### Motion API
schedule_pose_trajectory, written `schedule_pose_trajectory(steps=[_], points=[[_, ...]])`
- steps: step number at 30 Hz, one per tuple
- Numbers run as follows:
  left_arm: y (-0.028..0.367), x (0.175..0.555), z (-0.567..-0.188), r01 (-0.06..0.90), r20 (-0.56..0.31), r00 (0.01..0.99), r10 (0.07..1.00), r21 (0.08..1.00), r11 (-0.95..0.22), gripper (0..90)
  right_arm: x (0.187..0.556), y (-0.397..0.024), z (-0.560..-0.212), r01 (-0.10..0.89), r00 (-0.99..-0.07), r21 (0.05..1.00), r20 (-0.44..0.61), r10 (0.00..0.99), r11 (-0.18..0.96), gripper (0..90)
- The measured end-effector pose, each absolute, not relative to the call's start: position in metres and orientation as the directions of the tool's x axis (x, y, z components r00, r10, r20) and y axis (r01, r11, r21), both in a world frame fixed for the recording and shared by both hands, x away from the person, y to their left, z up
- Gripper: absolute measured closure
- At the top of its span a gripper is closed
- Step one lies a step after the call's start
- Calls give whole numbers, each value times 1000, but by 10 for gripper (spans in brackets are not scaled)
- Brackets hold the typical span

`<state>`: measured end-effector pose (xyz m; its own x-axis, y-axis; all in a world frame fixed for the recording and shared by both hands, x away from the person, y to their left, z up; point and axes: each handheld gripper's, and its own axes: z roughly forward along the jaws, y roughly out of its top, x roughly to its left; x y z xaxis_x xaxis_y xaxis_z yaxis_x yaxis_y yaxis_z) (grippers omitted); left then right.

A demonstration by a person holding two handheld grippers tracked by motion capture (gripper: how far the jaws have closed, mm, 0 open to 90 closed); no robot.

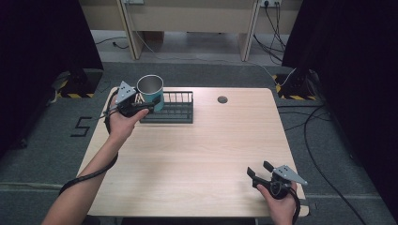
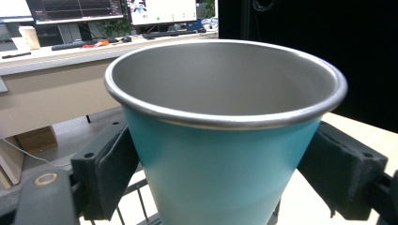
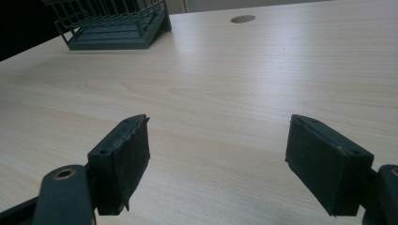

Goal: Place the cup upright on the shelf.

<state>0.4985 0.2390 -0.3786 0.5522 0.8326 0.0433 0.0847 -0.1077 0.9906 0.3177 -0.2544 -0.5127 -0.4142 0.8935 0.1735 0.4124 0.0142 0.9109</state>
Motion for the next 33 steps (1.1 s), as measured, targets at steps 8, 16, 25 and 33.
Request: schedule_pose_trajectory(steps=[8, 16, 25, 33], points=[[231, 511, -379, 95, 43, 546, 837, 989, -113, 153, 318, -255, -513, 414, -413, 910, 179, 893, 9, 227], [224, 524, -383, 115, 33, 532, 846, 987, -111, 152, 318, -255, -513, 415, -411, 910, 182, 893, 5, 227], [215, 542, -385, 132, 30, 511, 859, 985, -113, 152, 318, -255, -513, 415, -411, 910, 184, 893, 4, 228], [213, 557, -397, 171, 16, 477, 879, 979, -111, 152, 318, -255, -513, 411, -414, 911, 181, 892, 6, 227]])
